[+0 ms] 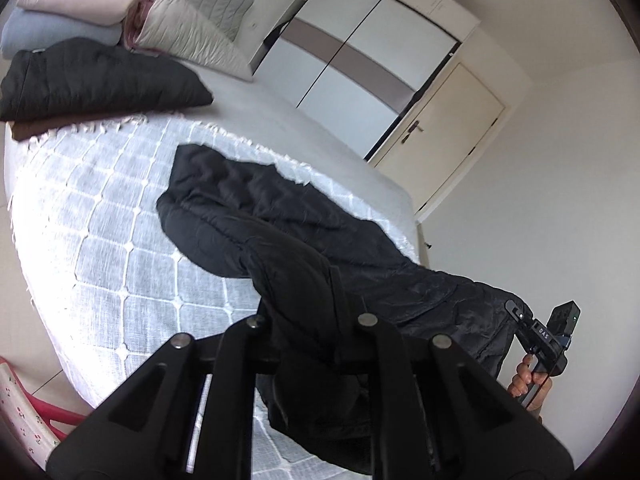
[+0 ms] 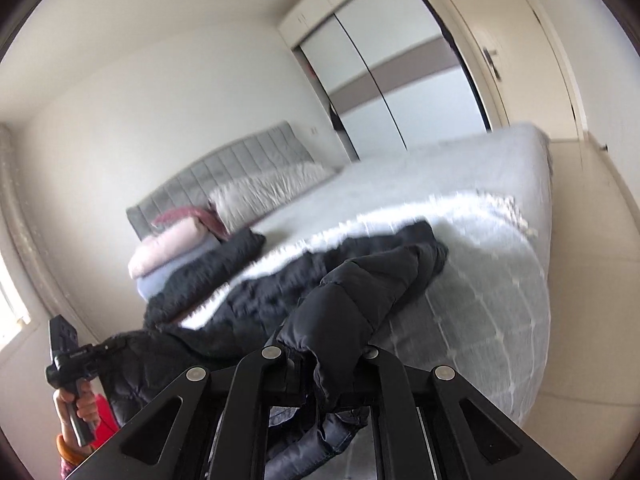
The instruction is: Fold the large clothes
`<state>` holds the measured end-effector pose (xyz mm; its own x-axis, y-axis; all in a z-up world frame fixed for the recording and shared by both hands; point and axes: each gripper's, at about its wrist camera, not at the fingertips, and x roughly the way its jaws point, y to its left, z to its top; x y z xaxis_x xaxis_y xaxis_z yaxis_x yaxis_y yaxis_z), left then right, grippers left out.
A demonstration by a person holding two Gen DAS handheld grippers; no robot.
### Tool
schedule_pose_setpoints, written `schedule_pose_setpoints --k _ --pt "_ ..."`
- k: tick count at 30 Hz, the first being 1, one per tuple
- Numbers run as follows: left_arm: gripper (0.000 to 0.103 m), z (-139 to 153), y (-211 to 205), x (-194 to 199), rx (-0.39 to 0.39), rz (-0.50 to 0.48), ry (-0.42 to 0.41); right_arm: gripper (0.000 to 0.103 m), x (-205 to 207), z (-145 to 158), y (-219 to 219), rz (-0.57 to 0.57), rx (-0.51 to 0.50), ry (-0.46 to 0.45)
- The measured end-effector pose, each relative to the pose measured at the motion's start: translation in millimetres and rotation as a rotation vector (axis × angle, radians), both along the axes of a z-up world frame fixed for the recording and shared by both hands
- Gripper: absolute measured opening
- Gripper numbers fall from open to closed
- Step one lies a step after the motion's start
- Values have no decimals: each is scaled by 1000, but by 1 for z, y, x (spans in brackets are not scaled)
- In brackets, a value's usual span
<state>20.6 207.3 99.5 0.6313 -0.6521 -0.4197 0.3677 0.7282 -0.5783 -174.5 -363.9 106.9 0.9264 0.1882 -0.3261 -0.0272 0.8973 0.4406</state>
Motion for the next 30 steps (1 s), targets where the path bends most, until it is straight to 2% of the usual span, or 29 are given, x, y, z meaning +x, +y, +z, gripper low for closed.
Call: schedule_pose_setpoints --k 8,12,14,16,20,24,30 --pt "14 40 25 -52 -103 57 -120 7 -43 50 7 -39 29 -155" --pt "14 52 31 -77 -156 54 -181 8 -67 74 13 -62 51 -218" --pt "14 56 37 -87 -164 63 -203 8 -76 82 13 -84 65 -235" --pt "14 55 35 -86 -134 65 -207 8 -78 88 12 -111 78 -234" --pt "14 25 35 -45 -148 93 -97 8 -55 83 4 -146 118 -173" --pt "14 -2 33 7 -154 146 25 8 -3 61 -14 -213 158 -70" --pt "15 -44 5 107 -34 239 203 8 98 22 -43 -287 162 82"
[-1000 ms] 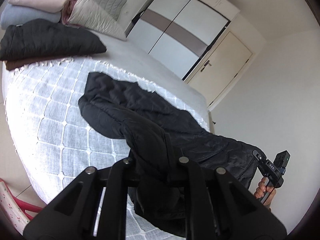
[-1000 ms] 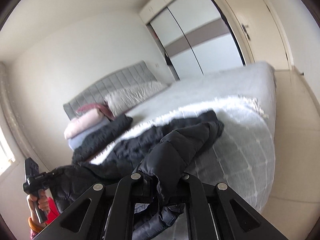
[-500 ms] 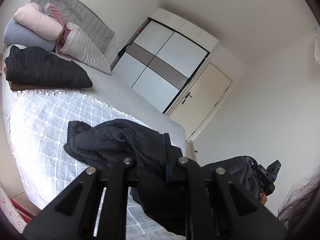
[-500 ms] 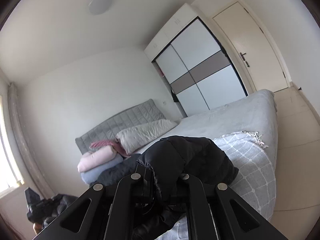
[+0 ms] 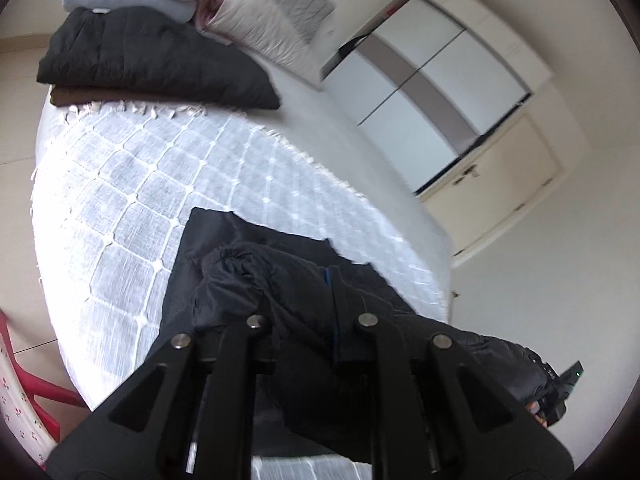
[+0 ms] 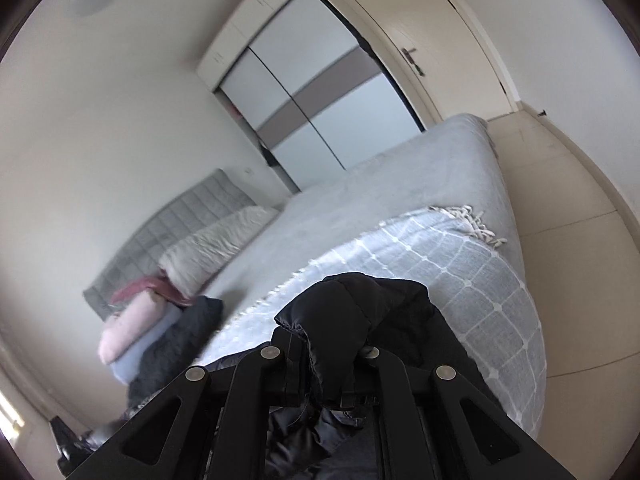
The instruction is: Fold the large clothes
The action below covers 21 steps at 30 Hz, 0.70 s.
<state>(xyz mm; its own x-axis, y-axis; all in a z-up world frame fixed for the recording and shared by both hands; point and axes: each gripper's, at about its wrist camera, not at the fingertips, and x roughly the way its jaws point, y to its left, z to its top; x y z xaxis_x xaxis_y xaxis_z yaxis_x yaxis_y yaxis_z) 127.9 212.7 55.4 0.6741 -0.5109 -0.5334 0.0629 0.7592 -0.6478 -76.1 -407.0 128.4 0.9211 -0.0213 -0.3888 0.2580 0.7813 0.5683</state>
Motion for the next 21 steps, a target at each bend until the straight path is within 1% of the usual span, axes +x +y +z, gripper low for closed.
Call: schedule_pose_setpoints --k 2,5,6,8,11,14,17,18,20,21 --pt "16 -23 -9 27 10 17 48 8 32 -26 -9 -1 11 67" --pt "17 -63 -17 47 25 47 100 9 76 -65 -17 3 -1 187" --pt "18 -79 -21 55 37 49 125 9 90 -79 -19 3 -13 222" --pt "20 -97 -29 69 73 34 149 9 111 -106 -22 8 -19 277" --pt "22 -106 -40 77 131 -5 111 10 133 -140 -23 24 -62 356" --pt "23 -111 -50 78 186 -41 77 11 144 -168 -26 40 -54 397" --pt "25 -104 -54 75 207 -51 69 15 144 -170 -27 40 -52 390" --pt "29 -101 -53 73 208 -56 73 17 142 -169 -28 42 -52 387" --pt "35 -96 -52 70 218 -65 88 27 135 -161 -29 51 -39 383" --pt "40 -92 -51 66 218 -67 92 31 130 -155 -31 54 -25 375"
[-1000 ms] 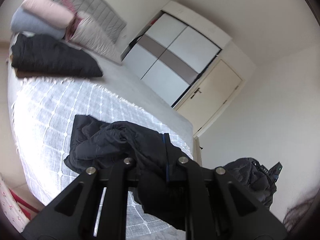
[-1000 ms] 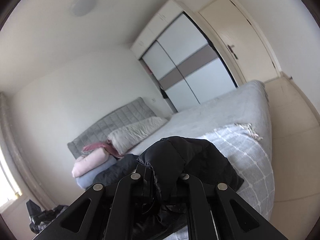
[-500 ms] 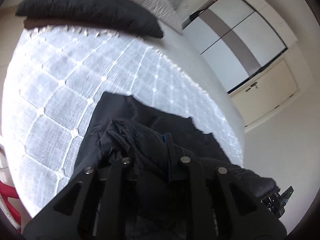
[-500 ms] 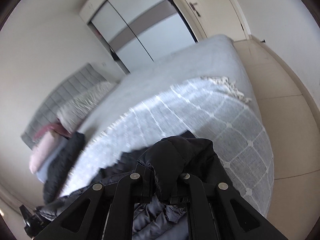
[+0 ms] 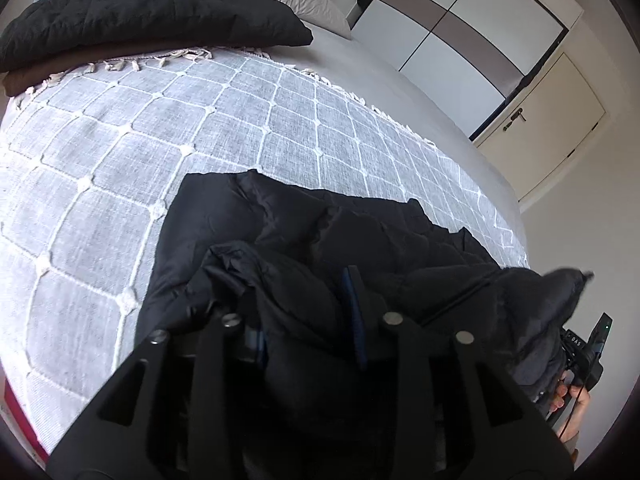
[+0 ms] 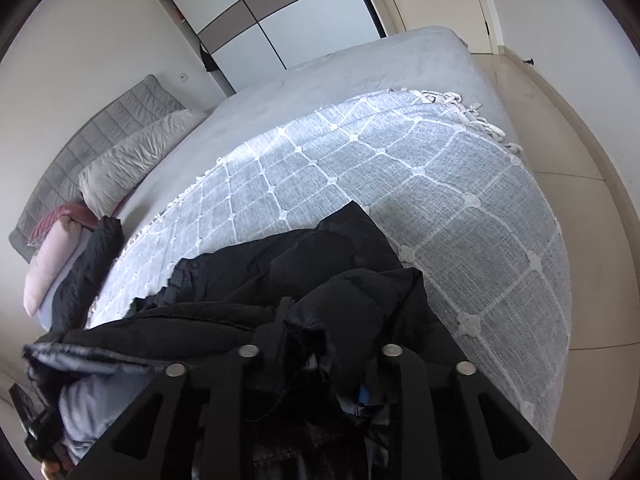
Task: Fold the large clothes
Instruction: 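Carry the held hem over the jacket body with both grippers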
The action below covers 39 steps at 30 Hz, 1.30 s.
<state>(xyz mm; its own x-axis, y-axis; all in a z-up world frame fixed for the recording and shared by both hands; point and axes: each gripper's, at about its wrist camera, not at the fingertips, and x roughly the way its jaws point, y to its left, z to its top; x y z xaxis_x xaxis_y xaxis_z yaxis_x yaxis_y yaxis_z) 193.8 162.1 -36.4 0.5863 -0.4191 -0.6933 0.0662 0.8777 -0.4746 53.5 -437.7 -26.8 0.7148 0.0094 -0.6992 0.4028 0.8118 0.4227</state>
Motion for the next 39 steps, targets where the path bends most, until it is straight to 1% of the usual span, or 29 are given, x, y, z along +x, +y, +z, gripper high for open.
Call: schedule_pose_setpoints --k 1,2,4,5,6,7,10,11,13,14,15,17,18,20,22,23,25,27,28,31,33,35,37,38,39 --pt "47 4 2 -3 -2 0 3 40 -7 6 -1 -5 21 -15" --pt "50 11 4 -10 -7 -1 0 49 -14 14 0 -10 41 -32" --pt "72 23 8 -25 -17 -13 -25 54 -28 27 4 -4 65 -62" --pt "75 28 10 -31 -18 -15 -39 55 -35 34 9 11 56 -73" --pt "76 36 11 -40 -13 -19 -63 56 -38 39 14 21 39 -73" --pt "77 43 11 -49 3 -27 -81 56 -45 45 24 45 -4 -63" --pt "77 52 2 -63 86 -86 -98 57 -50 51 52 122 -95 8" --pt "77 53 -4 -67 131 -124 -99 57 -49 51 64 167 -118 36" --pt "78 50 -22 -76 227 -230 -96 57 -48 50 84 251 -154 68" --pt "78 46 -36 -81 292 -300 -91 57 -46 48 97 295 -185 91" --pt "78 41 -47 -84 338 -352 -84 57 -44 46 108 327 -218 116" --pt "78 28 -70 -86 394 -430 -56 57 -37 37 127 376 -281 189" --pt "78 24 -79 -86 410 -444 -49 57 -33 32 136 394 -309 224" --pt "78 19 -96 -85 446 -460 -58 59 -27 26 150 407 -360 252" --pt "78 19 -110 -82 460 -475 -75 59 -20 25 158 407 -370 253" --pt "78 20 -115 -77 449 -472 -78 59 -16 26 161 406 -366 244" --pt "78 24 -120 -68 416 -456 -76 59 -7 30 165 402 -367 212" --pt "78 28 -123 -54 365 -426 -87 59 3 33 168 401 -365 180" --pt "78 29 -123 -46 344 -408 -92 59 8 34 166 403 -350 168" --pt "78 27 -118 -23 307 -317 -115 59 24 38 150 380 -251 87" --pt "78 25 -105 -6 264 -226 -131 59 29 42 133 339 -205 10" --pt "78 22 -83 9 206 -93 -116 59 30 43 110 271 -158 -47" --pt "78 21 -59 16 156 11 -104 59 27 40 81 183 -66 -63" --pt "78 21 -40 17 131 80 -93 59 23 39 68 139 -24 -69" --pt "78 21 -27 19 102 115 -83 59 18 39 54 96 9 -75"
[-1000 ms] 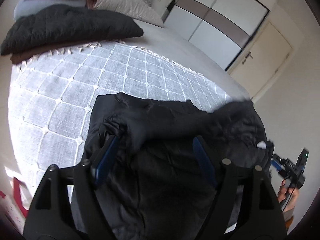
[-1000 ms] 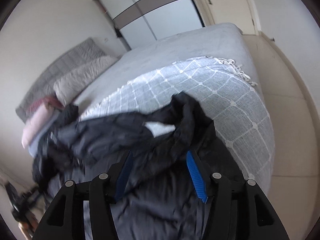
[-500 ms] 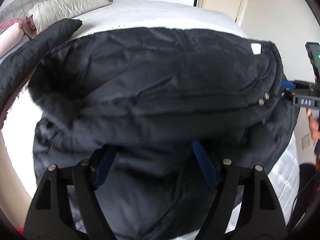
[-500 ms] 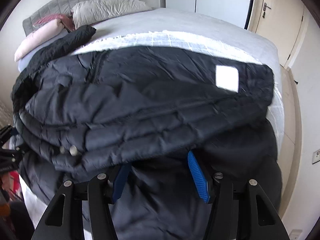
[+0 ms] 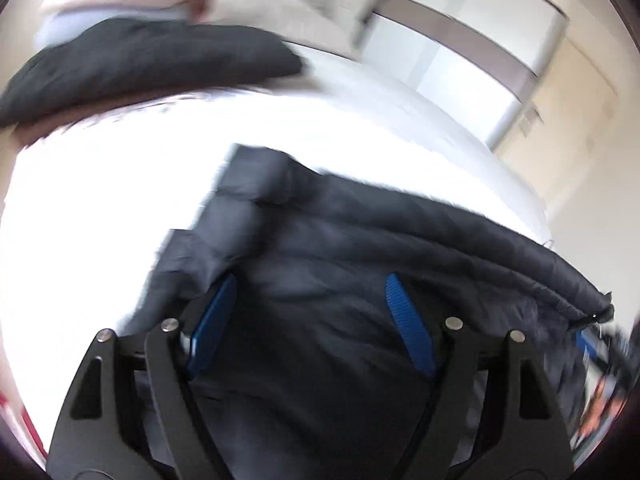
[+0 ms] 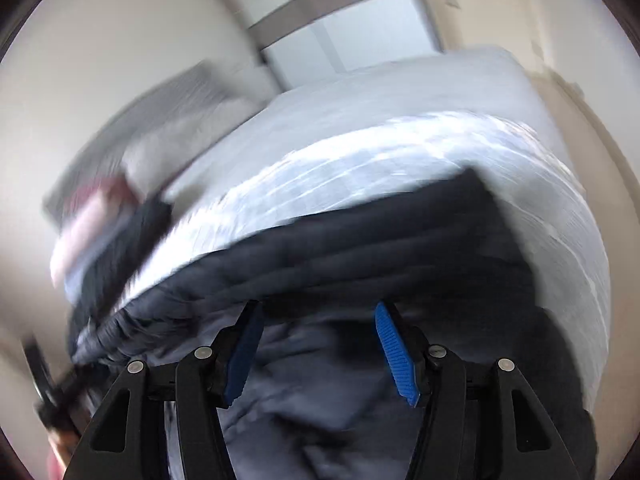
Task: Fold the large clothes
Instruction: 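Carry the held hem over the jacket body with both grippers, then lower the hem onto the collar end and open both grippers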
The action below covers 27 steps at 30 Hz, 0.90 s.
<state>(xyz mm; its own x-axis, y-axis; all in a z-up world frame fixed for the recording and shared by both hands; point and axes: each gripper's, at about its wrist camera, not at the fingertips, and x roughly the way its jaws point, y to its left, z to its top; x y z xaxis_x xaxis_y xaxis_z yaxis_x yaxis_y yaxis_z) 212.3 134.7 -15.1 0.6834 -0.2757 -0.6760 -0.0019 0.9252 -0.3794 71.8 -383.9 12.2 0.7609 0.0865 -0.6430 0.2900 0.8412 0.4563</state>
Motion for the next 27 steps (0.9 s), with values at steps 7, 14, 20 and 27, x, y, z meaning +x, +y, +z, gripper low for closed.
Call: schedule_pose_setpoints --k 7,14,20,27 --pt "78 1 66 -2 -97 116 29 67 -36 6 -63 -188 -16 -29" --pt "76 -31 68 10 -241 20 157 65 -19 -32 -74 -121 33 108" --pt "7 -7 57 6 -301 -28 58 11 -24 -14 -65 -144 -6 3" --pt "7 22 56 11 -252 59 -152 9 -14 19 -33 -192 -213 -139"
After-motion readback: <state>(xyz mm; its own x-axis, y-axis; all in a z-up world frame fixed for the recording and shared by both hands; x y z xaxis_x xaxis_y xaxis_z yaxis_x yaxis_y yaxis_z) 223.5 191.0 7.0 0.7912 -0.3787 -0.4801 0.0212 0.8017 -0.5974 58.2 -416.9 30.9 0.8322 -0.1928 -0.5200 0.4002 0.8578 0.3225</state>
